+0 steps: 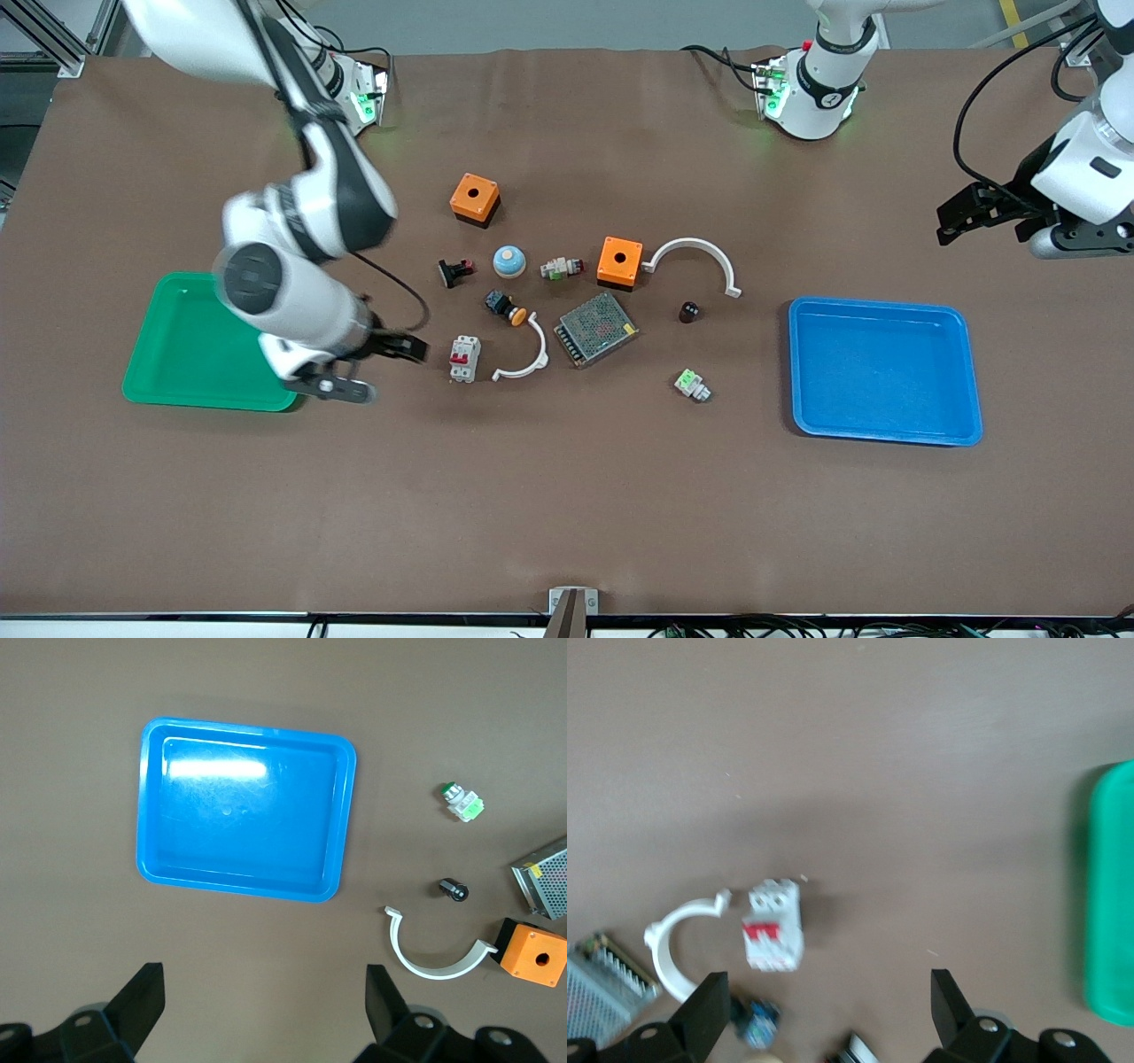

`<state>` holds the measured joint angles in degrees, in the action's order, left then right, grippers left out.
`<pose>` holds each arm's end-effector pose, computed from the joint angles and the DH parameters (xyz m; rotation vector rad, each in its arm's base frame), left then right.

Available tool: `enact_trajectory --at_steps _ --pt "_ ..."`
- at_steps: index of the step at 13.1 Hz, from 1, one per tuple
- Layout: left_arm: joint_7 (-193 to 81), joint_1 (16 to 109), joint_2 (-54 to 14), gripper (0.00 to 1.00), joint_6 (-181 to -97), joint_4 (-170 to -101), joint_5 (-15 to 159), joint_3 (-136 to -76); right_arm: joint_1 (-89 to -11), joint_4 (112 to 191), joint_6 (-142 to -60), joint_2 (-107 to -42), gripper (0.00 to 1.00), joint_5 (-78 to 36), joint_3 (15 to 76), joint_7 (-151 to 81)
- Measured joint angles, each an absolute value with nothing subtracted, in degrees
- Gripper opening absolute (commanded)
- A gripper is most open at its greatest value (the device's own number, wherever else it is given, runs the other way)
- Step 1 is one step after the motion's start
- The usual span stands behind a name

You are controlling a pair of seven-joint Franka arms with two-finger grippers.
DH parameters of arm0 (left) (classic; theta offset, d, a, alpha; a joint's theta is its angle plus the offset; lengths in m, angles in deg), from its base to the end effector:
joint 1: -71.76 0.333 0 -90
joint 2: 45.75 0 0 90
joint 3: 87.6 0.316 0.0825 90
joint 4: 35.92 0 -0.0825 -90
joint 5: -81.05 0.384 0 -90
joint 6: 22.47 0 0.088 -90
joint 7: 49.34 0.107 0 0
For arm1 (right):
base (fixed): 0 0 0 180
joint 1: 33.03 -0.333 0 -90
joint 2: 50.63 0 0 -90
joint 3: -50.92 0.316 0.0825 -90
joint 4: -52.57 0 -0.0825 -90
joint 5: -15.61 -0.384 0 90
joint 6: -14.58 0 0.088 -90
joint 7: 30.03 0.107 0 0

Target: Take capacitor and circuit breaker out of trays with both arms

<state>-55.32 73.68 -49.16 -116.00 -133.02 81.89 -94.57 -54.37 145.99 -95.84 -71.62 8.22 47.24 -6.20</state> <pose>0.5378 -0.0479 0.6035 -3.1194 -0.0242 0.0018 0.6196 0.2113 0.4028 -3.0632 0.2354 0.1508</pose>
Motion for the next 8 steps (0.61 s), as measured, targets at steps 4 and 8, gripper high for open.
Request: enact_trajectory --at_steps 4,8 --pt "-55.3 72.9 -50.5 1.0 -116.0 -133.6 81.9 -94.6 -45.2 140.5 -77.1 -63.4 1.0 9.5 47.1 -19.3" --pt "-55.3 72.9 -50.7 1.0 -115.9 -133.7 81.9 -94.7 -38.9 136.4 -71.8 -60.1 1.0 11.9 47.0 -34.1"
